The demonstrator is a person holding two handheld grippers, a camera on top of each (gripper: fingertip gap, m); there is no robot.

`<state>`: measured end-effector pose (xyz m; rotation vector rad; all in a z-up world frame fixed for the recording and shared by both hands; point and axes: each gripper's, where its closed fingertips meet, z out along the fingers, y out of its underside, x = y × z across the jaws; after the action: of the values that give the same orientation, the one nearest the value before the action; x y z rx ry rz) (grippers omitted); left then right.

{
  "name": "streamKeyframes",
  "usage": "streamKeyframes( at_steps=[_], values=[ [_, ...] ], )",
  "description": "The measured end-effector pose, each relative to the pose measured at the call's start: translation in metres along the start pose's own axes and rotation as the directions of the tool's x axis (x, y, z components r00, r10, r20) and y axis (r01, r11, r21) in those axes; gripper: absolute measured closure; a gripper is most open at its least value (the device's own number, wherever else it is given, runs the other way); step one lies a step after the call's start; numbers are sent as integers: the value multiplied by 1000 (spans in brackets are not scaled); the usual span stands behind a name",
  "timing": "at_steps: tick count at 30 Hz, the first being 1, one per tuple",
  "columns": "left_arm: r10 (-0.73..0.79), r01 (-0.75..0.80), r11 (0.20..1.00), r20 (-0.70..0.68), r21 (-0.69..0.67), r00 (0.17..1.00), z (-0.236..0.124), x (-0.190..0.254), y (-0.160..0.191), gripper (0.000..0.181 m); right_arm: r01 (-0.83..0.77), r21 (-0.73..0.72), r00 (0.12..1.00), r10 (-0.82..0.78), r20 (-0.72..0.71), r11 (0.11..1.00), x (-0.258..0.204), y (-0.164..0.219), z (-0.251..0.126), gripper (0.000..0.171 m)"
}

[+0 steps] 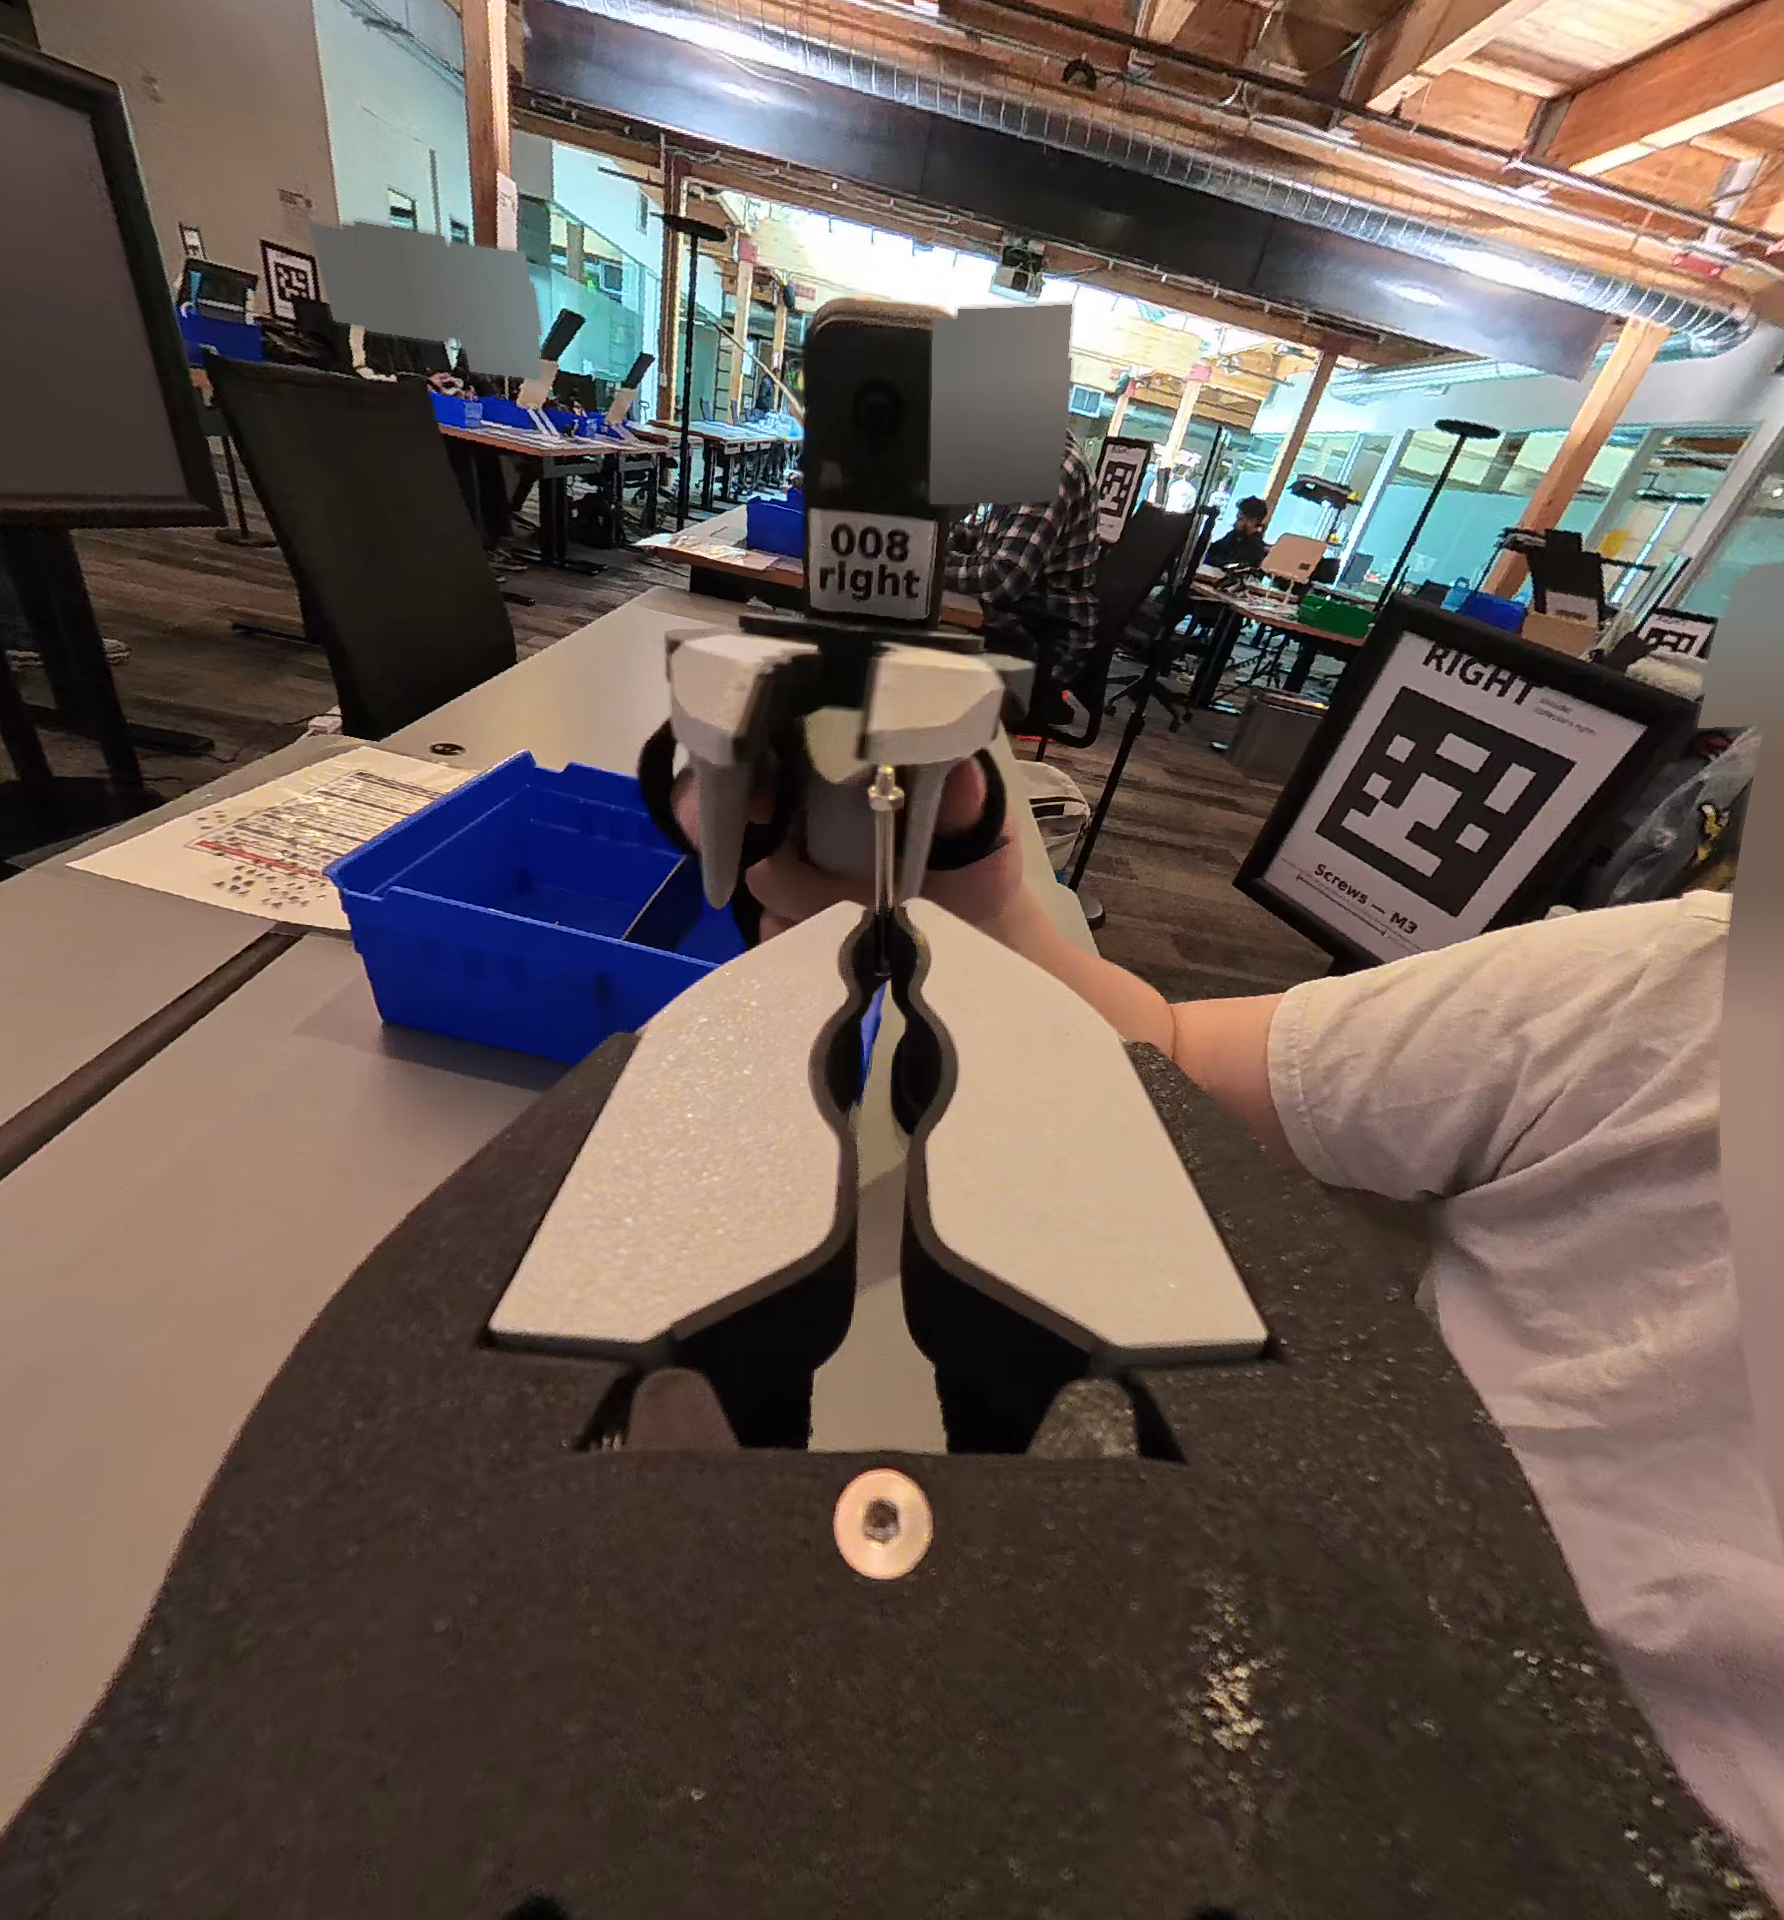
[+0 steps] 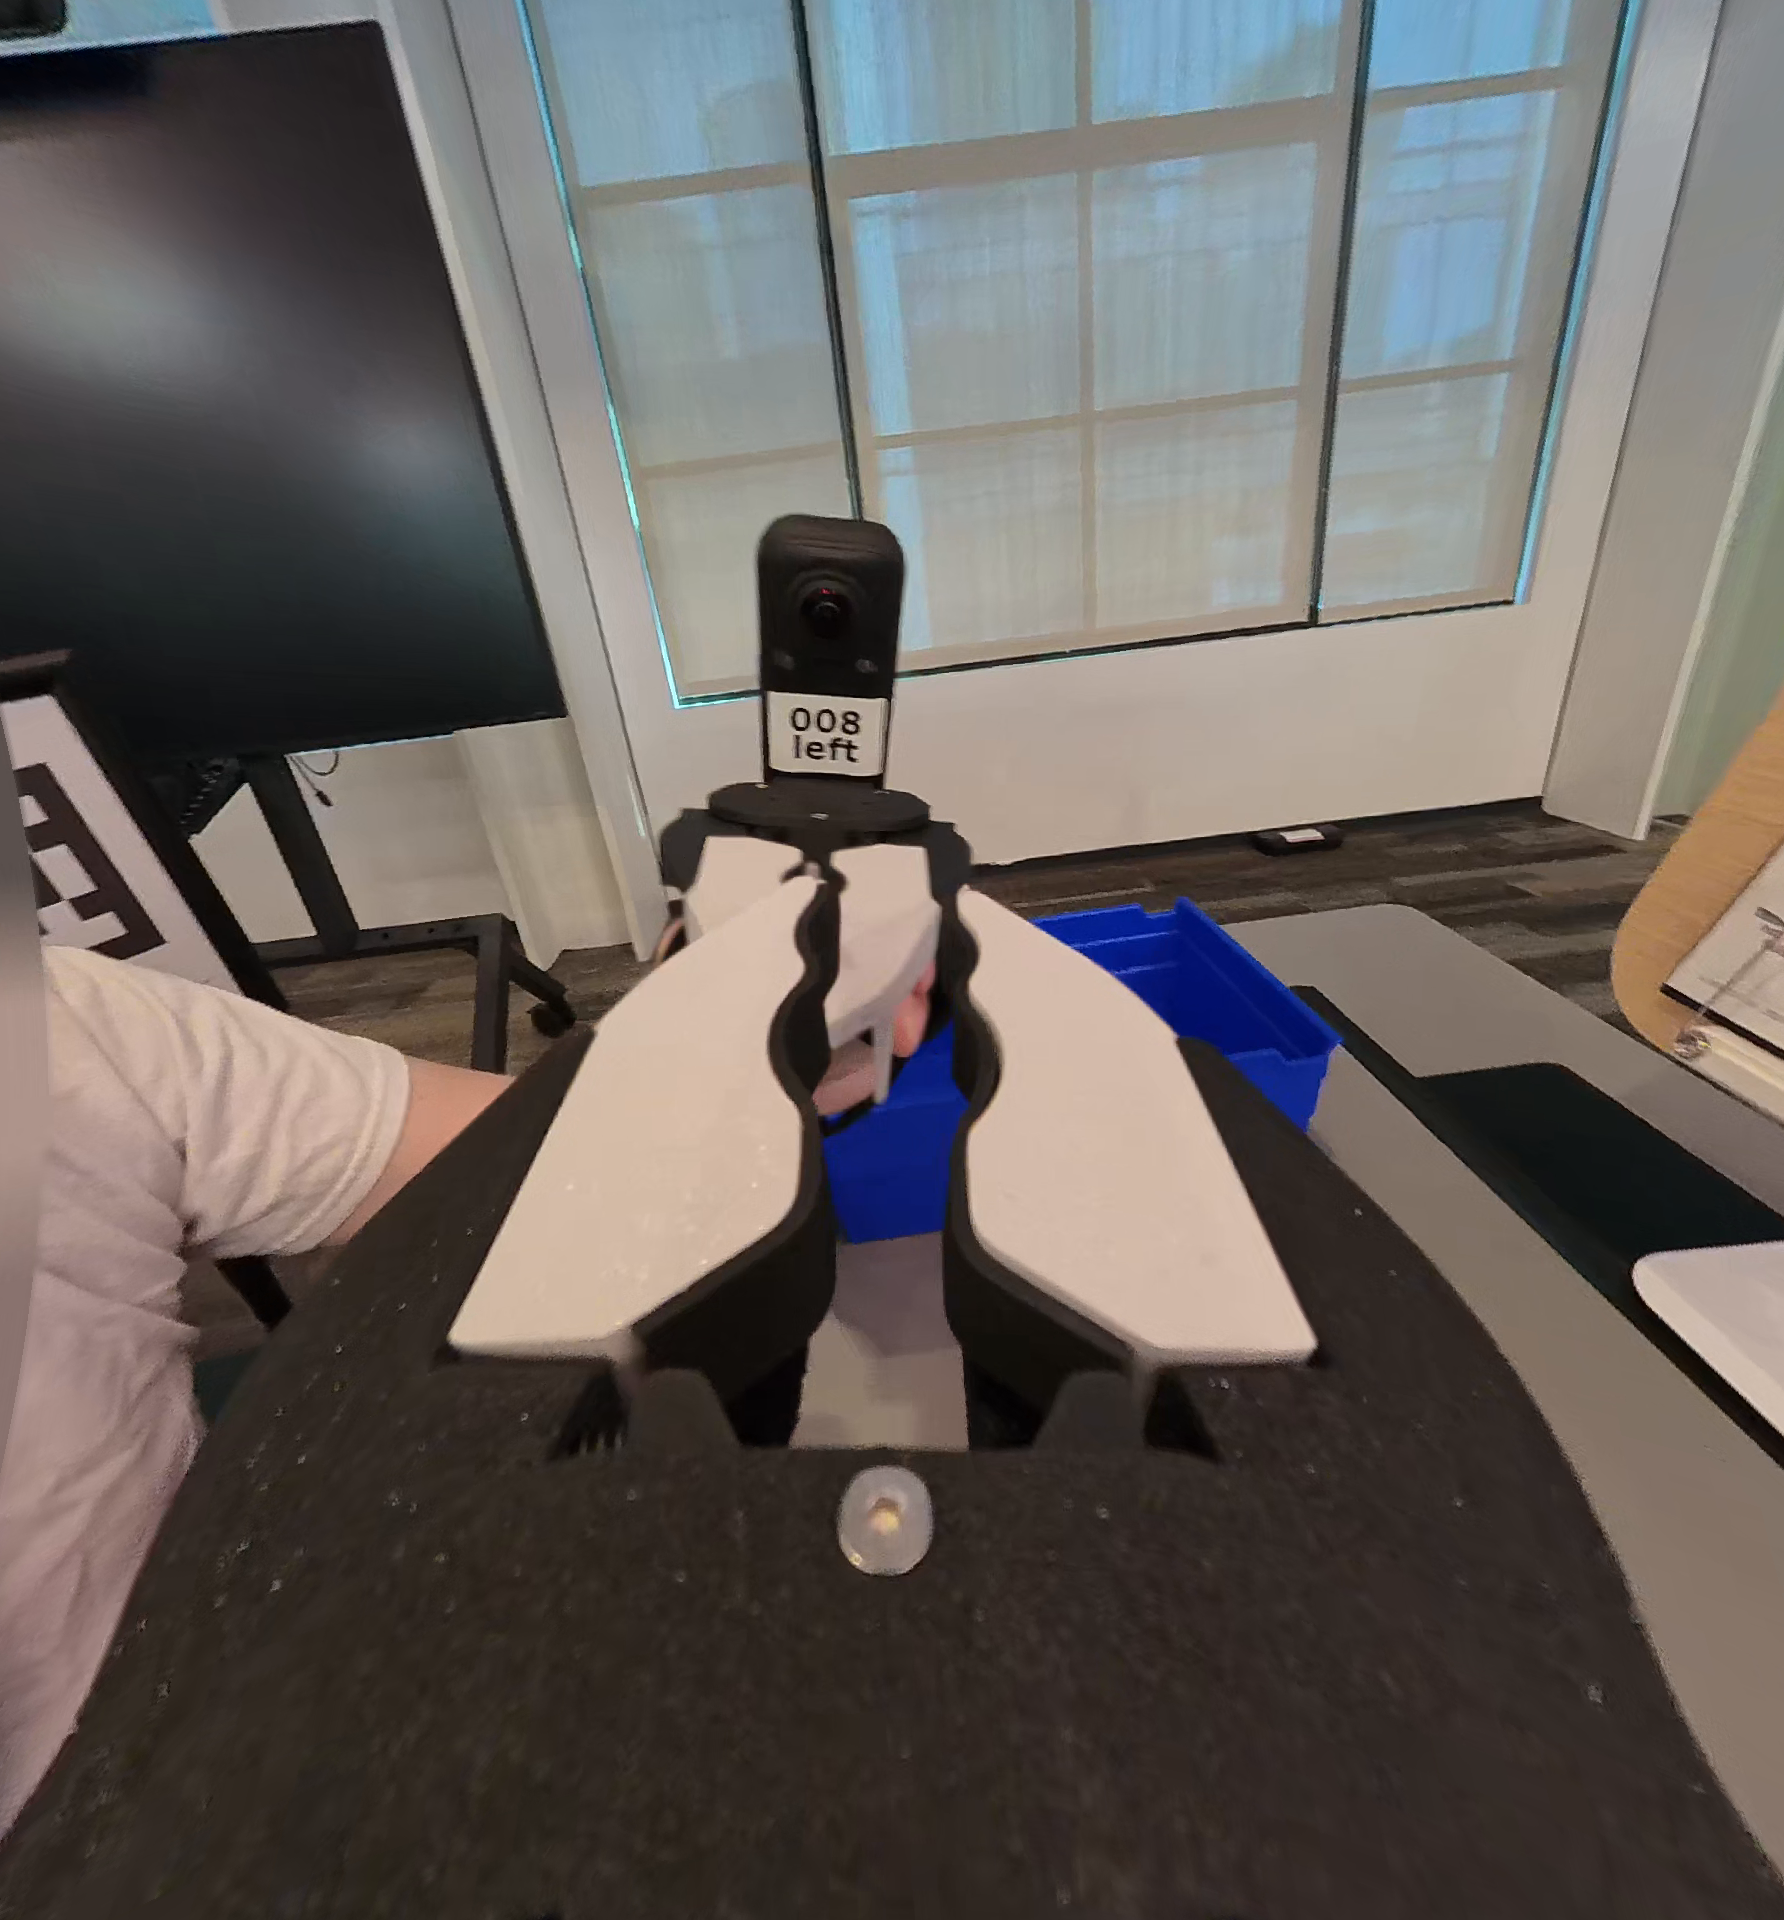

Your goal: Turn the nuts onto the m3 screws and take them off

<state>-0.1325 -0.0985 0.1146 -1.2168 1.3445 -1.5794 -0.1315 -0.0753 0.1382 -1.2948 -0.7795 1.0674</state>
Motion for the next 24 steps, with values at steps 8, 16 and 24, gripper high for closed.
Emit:
streamKeyframes(
  at_steps=[8, 16, 24],
  values=[
    [4, -4, 1000, 5, -14, 1000, 4, 1, 3, 180, 30, -23, 999, -30, 11, 999, -6, 5, 7, 148],
    [-10, 10, 1000, -21, -1, 1000, 2, 4, 0, 180, 34, -12, 999, -34, 42, 999, -15, 0, 7, 150],
    [-17, 17, 1000, -30, 3, 999, 1, 6, -1, 180, 18, 12, 1000, -18, -12, 1000, 1, -1, -1, 153]
  ],
)
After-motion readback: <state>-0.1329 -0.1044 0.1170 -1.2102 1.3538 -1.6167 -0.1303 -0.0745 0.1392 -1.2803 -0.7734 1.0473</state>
